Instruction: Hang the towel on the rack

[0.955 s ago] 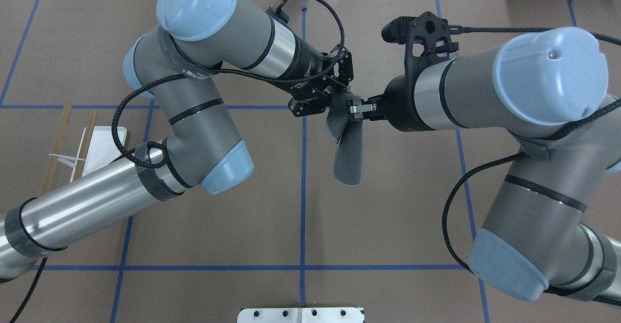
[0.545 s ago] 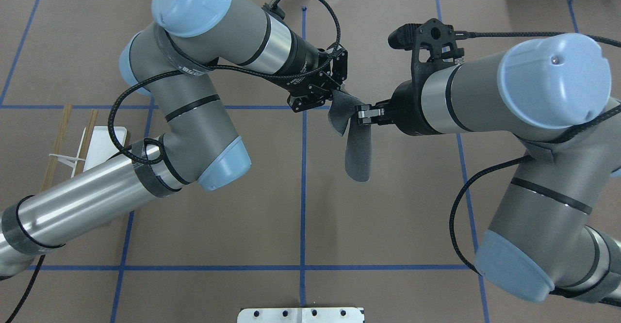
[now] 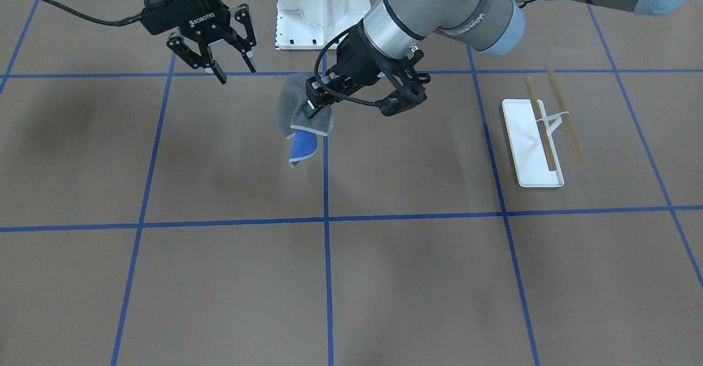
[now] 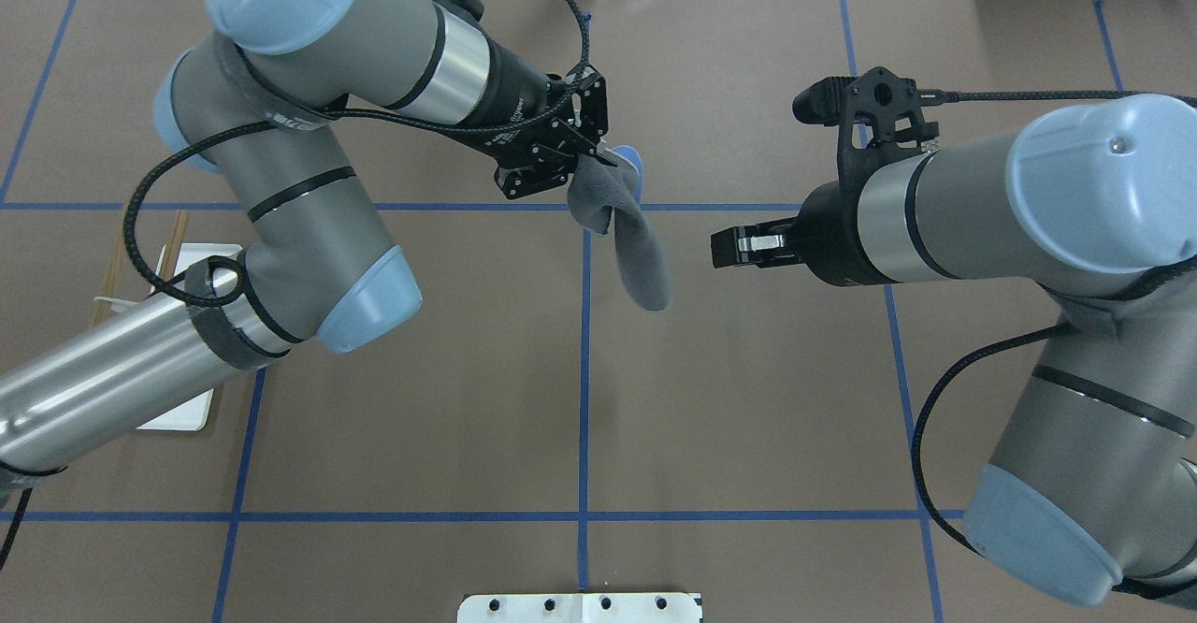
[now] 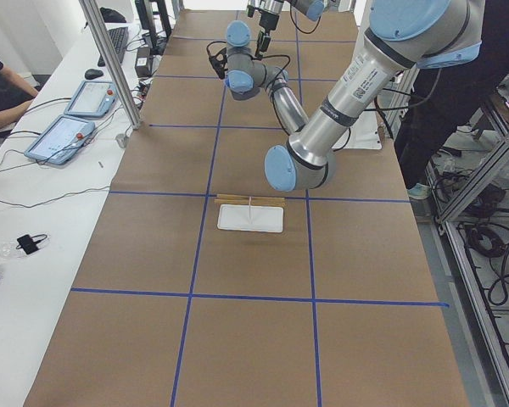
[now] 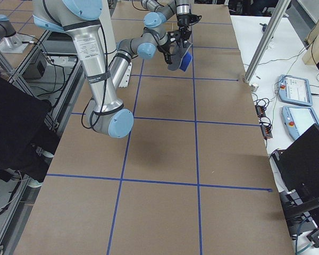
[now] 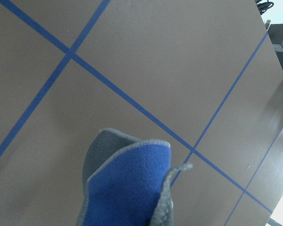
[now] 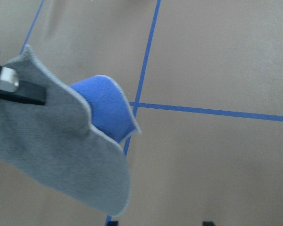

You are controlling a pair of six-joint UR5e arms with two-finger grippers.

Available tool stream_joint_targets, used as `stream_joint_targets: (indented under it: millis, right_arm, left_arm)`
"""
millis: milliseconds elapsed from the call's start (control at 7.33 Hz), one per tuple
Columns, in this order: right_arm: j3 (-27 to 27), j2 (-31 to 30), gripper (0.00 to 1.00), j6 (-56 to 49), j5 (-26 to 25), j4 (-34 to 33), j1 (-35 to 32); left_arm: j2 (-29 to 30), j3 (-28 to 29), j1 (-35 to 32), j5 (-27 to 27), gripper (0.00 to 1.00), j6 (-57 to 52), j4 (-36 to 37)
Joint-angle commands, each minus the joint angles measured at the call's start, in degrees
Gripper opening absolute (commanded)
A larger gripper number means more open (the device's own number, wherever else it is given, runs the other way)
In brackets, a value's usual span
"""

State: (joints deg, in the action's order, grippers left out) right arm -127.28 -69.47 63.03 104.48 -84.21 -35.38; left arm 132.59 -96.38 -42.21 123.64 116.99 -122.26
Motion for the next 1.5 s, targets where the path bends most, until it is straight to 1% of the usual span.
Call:
stream_joint_targets:
  millis: [0,136,273,409,545,682,818,955,1091,1227,1364]
  right_arm:
    - [0.02,-2.67,1.0,-0.53,0.29,-0.43,-2.13]
    - [0.19,-4.77,1.0,-0.97,1.77,-0.52,-4.24]
    - [0.45,-6.19,1.0,-1.24,4.83,-0.52,-7.48]
    - [2.11,-6.46,1.0,-3.85,7.04,-0.52,-10.12]
    - [3.95,-6.47,1.0,-5.88,7.84,-0.52,-11.97]
    - [5.63,-6.38,1.0,-5.9,9.59,-0.52,-13.82]
    - [7.3,-6.29,1.0,-7.11,12.48,-0.52,-16.19]
    - [9.05,-6.46,1.0,-8.26,15.73,-0.52,-18.91]
    - [11.16,-6.47,1.0,-8.44,18.8,-0.52,-21.72]
    - [12.31,-6.47,1.0,-8.88,19.79,-0.43,-22.53]
    - [12.67,-6.38,1.0,-9.15,19.71,-0.43,-22.45]
  left_arm:
    - [-7.84,-5.82,-4.16,3.08,0.0,-1.14,0.09]
    - [-10.75,-7.49,-7.41,4.67,0.0,-1.23,0.09]
    - [-13.99,-9.94,-7.44,4.68,0.0,-2.89,0.09]
    - [-18.9,-12.23,-8.05,4.6,0.0,-5.95,0.09]
    - [-23.56,-14.43,-8.84,4.6,0.0,-8.59,0.09]
    - [-28.39,-16.62,-10.24,4.68,0.0,-12.71,0.09]
    - [-33.31,-18.56,-12.43,6.08,0.0,-17.27,0.09]
    - [-37.36,-19.28,-16.89,9.31,0.0,-23.15,0.09]
    - [-41.41,-18.93,-21.03,11.17,0.0,-30.78,0.09]
    - [-44.15,-17.89,-23.33,11.28,0.0,-37.29,0.09]
    - [-45.91,-16.48,-24.4,11.1,0.0,-40.75,0.0]
